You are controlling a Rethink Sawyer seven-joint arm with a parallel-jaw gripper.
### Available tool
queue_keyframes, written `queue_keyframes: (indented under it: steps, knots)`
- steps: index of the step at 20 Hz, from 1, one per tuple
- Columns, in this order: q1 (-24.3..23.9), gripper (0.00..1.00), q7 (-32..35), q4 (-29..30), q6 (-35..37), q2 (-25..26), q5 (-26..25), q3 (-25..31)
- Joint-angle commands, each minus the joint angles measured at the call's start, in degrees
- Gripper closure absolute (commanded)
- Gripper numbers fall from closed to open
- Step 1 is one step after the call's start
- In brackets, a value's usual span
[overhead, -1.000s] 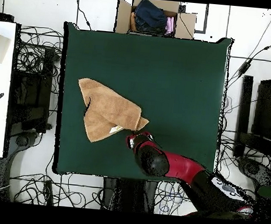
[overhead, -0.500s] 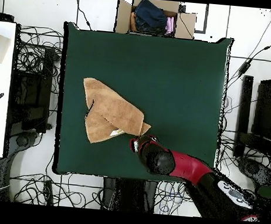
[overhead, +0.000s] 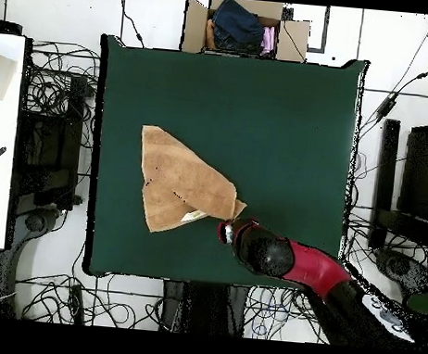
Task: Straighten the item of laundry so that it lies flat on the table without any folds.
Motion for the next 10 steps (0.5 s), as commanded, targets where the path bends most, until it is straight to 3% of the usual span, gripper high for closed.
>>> queue_keyframes:
  steps: [1,10]
  knots:
    - [-2.21,1.00,2.27,-7.02,6.72,1.20,1.20,4.18]
    - [-3.79,1.00,1.37,-7.71,8.37,1.91,0.49,5.46]
